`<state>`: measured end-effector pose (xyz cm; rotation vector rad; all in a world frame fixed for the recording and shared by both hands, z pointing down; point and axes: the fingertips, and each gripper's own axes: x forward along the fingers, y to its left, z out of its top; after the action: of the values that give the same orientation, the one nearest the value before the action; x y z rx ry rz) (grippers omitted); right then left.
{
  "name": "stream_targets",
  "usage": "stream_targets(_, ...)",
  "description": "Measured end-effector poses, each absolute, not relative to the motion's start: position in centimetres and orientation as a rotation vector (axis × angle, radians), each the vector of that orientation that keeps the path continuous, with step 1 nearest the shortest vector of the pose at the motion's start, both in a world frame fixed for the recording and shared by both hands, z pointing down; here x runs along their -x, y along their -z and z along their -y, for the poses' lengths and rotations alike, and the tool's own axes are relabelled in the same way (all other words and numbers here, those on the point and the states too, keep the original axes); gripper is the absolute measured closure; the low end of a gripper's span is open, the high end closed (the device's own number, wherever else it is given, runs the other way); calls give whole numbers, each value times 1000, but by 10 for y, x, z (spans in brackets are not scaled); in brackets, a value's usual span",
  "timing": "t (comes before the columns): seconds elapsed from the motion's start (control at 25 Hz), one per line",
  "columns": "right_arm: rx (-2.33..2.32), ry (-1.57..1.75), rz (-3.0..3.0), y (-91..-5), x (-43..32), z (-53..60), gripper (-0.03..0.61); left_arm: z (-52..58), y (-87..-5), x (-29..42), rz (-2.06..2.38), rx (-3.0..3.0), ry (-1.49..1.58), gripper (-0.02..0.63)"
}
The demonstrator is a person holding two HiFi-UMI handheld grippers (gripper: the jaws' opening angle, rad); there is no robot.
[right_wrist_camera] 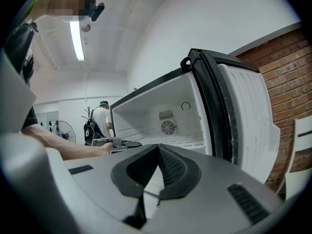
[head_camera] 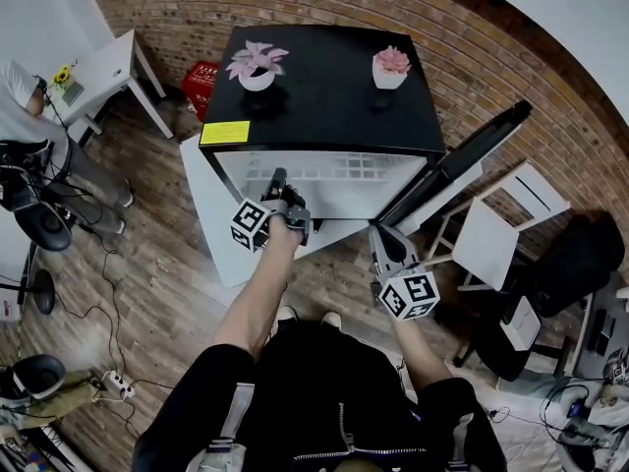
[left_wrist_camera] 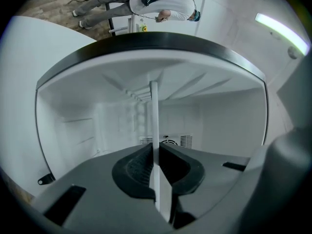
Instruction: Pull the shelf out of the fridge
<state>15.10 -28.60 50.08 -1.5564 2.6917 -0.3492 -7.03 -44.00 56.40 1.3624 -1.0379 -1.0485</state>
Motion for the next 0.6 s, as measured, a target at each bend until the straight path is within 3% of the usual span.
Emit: stream_targets(0.6, 1498, 503, -2644, -513, -139, 291, 578, 416, -562, 69, 1030, -1379, 1049, 578)
